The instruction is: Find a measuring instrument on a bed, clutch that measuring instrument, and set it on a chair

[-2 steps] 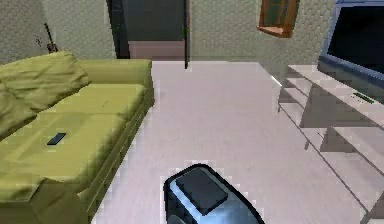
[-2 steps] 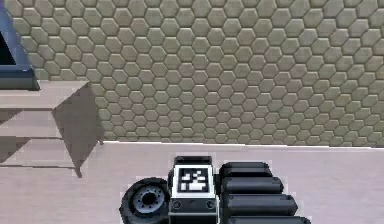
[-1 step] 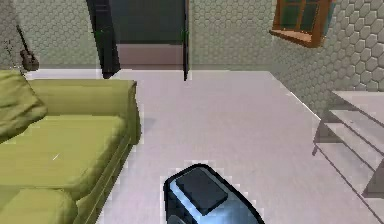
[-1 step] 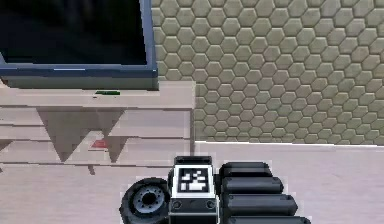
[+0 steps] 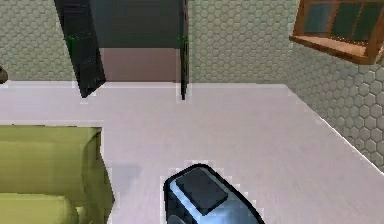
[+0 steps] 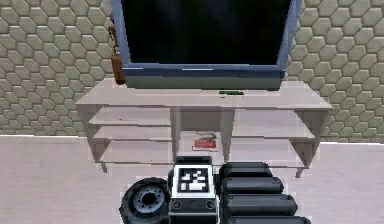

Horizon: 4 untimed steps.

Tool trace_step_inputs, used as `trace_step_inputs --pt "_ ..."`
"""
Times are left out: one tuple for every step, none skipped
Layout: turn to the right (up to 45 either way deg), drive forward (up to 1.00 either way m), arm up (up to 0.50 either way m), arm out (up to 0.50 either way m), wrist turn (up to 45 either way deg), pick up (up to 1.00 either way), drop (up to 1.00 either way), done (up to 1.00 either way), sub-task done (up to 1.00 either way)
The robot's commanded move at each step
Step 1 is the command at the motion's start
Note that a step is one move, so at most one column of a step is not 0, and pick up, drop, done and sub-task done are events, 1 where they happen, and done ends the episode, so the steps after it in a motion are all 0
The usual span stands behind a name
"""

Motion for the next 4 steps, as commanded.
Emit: trace_step_inputs --pt "-3.0 0.0 0.0 0.0 0.0 0.0 0.0 0.0 0.0" --pt "0.0 1.0 0.0 0.0 0.0 0.0 0.0 0.0 0.0" --pt "0.0 0.45 0.0 0.0 0.0 0.0 0.0 0.0 0.0" --pt "-30.0 0.0 0.0 0.0 0.0 0.0 0.0 0.0 0.0"
